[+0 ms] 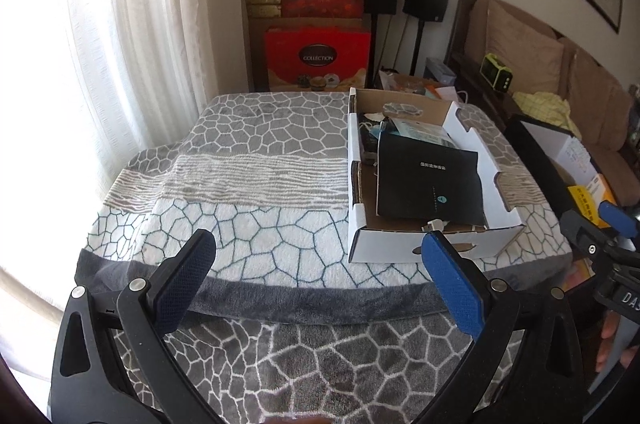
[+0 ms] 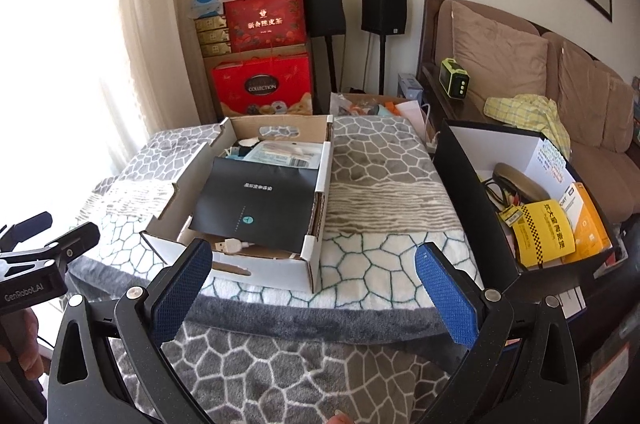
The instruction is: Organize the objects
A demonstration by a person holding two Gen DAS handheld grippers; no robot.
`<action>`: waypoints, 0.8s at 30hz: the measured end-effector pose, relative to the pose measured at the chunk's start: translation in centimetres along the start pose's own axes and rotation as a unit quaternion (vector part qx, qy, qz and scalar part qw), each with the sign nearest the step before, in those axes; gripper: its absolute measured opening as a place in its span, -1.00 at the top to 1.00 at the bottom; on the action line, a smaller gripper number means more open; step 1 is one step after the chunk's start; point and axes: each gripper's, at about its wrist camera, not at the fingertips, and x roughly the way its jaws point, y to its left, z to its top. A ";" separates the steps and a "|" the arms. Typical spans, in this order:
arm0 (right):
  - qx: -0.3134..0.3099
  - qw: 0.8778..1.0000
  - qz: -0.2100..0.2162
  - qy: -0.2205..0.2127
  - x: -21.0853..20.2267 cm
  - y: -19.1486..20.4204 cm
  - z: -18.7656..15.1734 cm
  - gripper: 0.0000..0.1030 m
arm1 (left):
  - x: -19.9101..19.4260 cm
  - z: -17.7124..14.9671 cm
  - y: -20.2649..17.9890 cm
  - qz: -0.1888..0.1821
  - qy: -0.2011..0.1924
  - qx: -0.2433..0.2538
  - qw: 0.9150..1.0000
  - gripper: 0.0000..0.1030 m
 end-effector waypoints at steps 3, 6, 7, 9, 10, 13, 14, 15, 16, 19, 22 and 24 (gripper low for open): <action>0.006 1.000 -0.001 -0.002 0.0 -0.2 -0.1 -0.99 | 0.0 0.0 -0.1 0.001 -0.001 0.001 1.000 -0.99; 0.007 1.000 -0.003 0.000 0.2 -0.3 -0.2 -0.99 | 0.2 0.0 0.0 0.003 0.002 -0.001 1.000 -0.99; 0.008 1.000 -0.004 0.001 0.3 -0.4 -0.2 -0.99 | 0.3 0.0 0.0 0.002 0.003 -0.002 1.000 -0.99; 0.010 1.000 -0.004 0.000 0.4 -0.4 -0.3 -0.99 | 0.4 0.0 0.0 0.004 0.005 -0.001 1.000 -0.99; 0.011 1.000 -0.004 0.000 0.4 -0.5 -0.3 -0.99 | 0.5 0.0 0.0 0.005 0.006 -0.001 1.000 -0.99; 0.012 1.000 -0.004 0.000 0.4 -0.5 -0.4 -0.99 | 0.5 -0.1 -0.1 0.003 0.006 -0.001 1.000 -0.99; 0.012 1.000 -0.004 0.000 0.4 -0.5 -0.4 -0.99 | 0.5 -0.1 -0.1 0.003 0.006 -0.001 1.000 -0.99; 0.011 1.000 -0.004 0.000 0.4 -0.5 -0.4 -0.99 | 0.5 -0.1 -0.1 0.003 0.006 -0.001 1.000 -0.99; 0.012 1.000 -0.004 0.000 0.4 -0.5 -0.4 -0.99 | 0.4 -0.2 -0.1 0.002 0.005 -0.002 1.000 -0.99; 0.012 1.000 -0.005 -0.001 0.4 -0.5 -0.5 -0.99 | 0.4 -0.1 -0.1 0.004 0.003 -0.001 1.000 -0.99; 0.012 1.000 -0.005 0.000 0.4 -0.5 -0.5 -0.99 | 0.3 -0.2 -0.1 0.006 0.001 0.000 1.000 -0.99; 0.012 1.000 -0.005 0.001 0.4 -0.5 -0.5 -0.99 | 0.3 -0.3 -0.2 0.008 0.002 0.001 1.000 -0.99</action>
